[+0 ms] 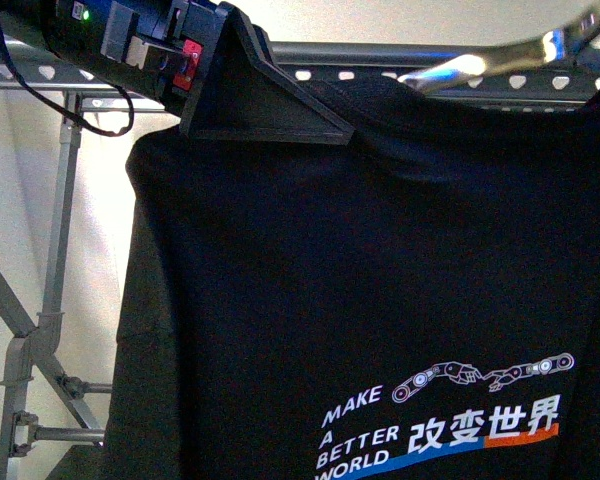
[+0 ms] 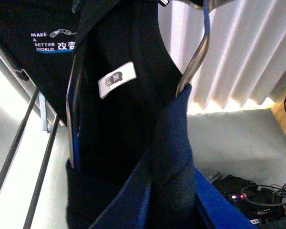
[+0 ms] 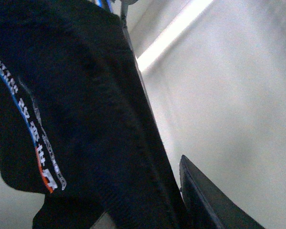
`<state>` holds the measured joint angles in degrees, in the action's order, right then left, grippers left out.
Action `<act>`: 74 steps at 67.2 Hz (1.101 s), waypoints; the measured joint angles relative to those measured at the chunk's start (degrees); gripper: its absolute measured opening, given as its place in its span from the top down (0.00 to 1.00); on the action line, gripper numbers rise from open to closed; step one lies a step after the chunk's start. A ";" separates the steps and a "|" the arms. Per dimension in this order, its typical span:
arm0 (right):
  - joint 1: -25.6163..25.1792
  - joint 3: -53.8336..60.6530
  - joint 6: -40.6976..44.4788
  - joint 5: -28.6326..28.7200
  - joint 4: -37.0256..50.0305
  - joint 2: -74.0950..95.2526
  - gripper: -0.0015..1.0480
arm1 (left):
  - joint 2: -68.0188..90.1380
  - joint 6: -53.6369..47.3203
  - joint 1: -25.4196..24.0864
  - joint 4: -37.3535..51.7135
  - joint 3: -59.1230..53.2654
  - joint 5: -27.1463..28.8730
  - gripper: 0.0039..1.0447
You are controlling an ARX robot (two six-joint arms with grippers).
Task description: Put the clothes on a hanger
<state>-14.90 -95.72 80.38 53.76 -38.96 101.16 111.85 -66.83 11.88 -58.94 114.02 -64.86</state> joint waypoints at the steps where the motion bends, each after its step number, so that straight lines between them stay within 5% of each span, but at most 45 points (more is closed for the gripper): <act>1: -0.07 0.15 0.13 0.00 -0.02 0.00 0.81 | 0.00 0.00 0.00 0.04 0.00 -0.04 0.79; 22: -1.11 5.92 2.40 0.28 1.53 -1.68 0.91 | -0.76 0.00 0.00 0.17 0.02 -0.72 0.29; 34: -1.18 10.75 -0.94 0.94 6.43 -2.36 0.91 | -2.45 2.69 -0.17 7.41 -3.93 -1.84 0.16; 35: -1.20 10.99 -1.20 1.25 6.97 -2.36 0.91 | -2.93 7.74 -0.26 9.97 -4.98 -3.10 0.07; 39: -1.22 11.98 -4.39 2.73 10.14 -2.36 0.91 | -3.87 10.21 -0.48 12.61 -6.51 -3.58 0.02; 43: -1.33 12.72 -8.33 4.76 14.34 -2.32 0.91 | -5.29 12.09 -0.83 16.83 -8.79 -4.35 0.02; 48: -1.55 13.20 -12.90 6.43 18.27 -2.27 0.91 | -8.20 19.63 -1.53 29.03 -14.29 -7.43 0.10; 55: -2.05 13.46 -20.76 8.63 22.34 -2.12 0.91 | -11.45 31.50 -2.21 46.23 -21.42 -8.07 0.04; 62: -2.75 14.12 -27.06 9.73 26.21 -1.40 0.91 | -11.78 51.71 -2.99 74.23 -29.18 -2.54 0.07; 74: -5.25 14.21 -32.04 12.50 22.88 0.59 0.91 | -10.58 82.88 -4.17 112.13 -37.35 -6.21 0.06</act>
<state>-20.14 -81.52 48.34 66.26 -16.08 101.75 101.27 16.05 7.70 53.19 76.66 -71.07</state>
